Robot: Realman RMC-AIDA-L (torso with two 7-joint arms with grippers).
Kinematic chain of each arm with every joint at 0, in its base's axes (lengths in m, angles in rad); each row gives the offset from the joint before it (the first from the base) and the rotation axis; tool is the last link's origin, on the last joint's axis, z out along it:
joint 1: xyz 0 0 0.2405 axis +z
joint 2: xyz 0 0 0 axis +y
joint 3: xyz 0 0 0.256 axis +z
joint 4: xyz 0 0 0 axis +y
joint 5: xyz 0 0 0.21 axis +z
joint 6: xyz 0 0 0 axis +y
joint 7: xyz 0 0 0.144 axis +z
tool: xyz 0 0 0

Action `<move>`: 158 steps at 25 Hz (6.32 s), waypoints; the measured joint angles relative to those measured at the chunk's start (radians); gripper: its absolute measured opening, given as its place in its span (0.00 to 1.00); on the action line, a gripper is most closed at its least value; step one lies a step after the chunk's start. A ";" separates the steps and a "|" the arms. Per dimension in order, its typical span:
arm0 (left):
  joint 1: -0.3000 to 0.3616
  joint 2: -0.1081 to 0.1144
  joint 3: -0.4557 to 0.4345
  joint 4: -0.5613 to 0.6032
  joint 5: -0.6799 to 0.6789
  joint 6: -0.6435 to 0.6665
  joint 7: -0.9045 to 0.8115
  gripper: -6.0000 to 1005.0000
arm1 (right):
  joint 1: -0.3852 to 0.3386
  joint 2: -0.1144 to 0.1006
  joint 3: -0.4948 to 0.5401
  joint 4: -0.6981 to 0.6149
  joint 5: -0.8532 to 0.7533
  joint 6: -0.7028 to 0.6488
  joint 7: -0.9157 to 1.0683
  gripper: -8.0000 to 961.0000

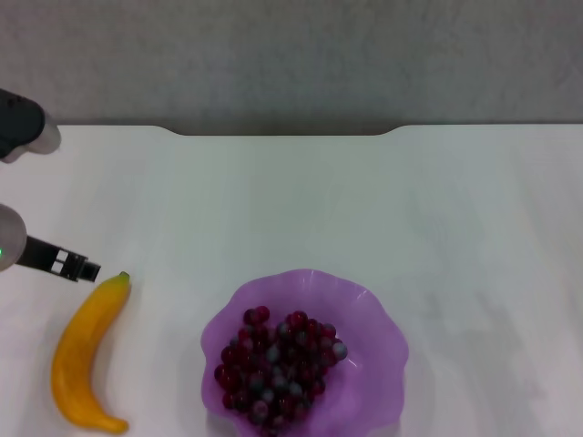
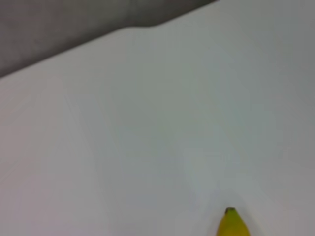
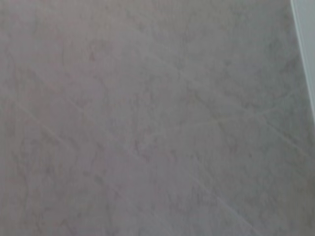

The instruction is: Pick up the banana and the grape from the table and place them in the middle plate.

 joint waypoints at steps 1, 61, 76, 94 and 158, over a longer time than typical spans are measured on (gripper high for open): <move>-0.014 0.000 -0.006 0.028 0.000 -0.011 0.000 0.62 | 0.001 0.000 0.000 0.001 0.000 0.000 0.000 0.70; -0.011 -0.006 -0.009 0.081 -0.002 0.145 -0.014 0.49 | 0.023 -0.003 -0.023 -0.012 -0.007 0.007 0.011 0.70; 0.174 -0.009 0.170 -0.345 -0.032 0.211 0.021 0.49 | 0.023 -0.003 -0.032 -0.015 -0.008 0.007 0.011 0.69; 0.049 -0.009 0.423 -0.288 -0.304 0.142 0.117 0.49 | 0.024 -0.003 -0.039 -0.024 -0.011 0.001 0.011 0.69; 0.038 -0.009 0.460 -0.042 -0.138 0.705 0.164 0.78 | 0.053 -0.005 -0.065 -0.025 -0.017 -0.013 0.011 0.69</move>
